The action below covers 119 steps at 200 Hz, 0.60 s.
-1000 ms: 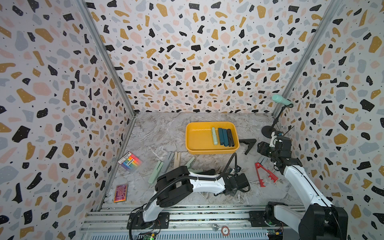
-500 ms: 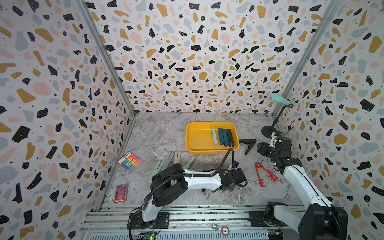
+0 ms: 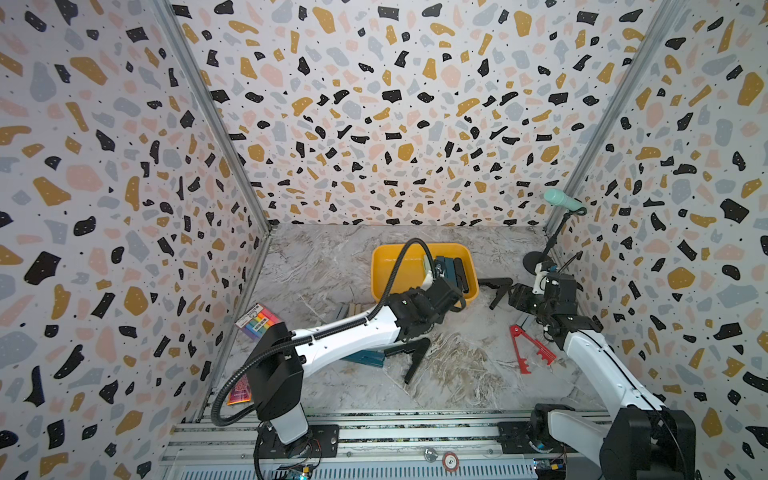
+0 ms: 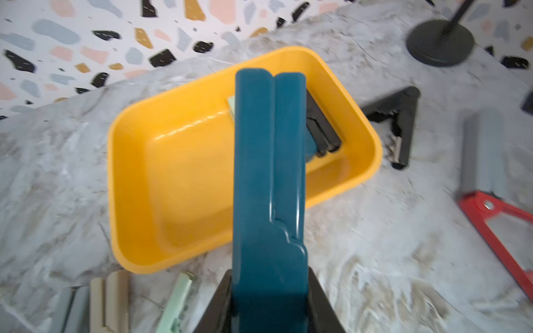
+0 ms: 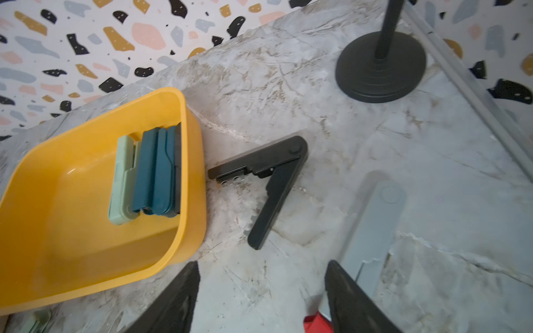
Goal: Put the pruning pliers into the storage box
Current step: Pick up the pruning pliers from the center of the board.
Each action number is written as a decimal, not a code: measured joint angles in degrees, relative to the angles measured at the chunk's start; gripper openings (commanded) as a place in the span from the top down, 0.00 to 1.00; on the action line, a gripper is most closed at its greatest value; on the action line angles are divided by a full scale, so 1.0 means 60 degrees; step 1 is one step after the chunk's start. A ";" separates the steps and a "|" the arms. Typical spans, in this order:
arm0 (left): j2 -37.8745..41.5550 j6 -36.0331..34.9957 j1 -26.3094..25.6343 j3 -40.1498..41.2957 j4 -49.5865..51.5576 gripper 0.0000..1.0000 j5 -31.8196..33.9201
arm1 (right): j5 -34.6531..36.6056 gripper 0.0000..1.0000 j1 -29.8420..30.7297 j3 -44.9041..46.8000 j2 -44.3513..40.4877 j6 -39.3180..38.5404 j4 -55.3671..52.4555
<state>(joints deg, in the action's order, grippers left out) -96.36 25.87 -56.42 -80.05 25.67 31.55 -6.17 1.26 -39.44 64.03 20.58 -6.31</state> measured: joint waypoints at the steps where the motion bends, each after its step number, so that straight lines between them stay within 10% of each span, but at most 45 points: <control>1: -0.0007 -0.0015 0.0036 -0.0007 0.0004 0.76 0.0004 | 0.0000 0.29 0.0015 0.0000 0.0015 0.0000 0.0004; 119: -0.4568 -0.1129 0.2517 -0.2452 -0.0277 0.70 -0.1996 | 0.0248 0.30 0.0401 -0.0233 0.0936 0.0160 0.0142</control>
<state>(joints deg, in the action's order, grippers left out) -123.76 19.09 -41.32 -94.76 24.01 19.57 -4.69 3.66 -40.84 69.65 21.54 -5.45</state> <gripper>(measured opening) 0.310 0.706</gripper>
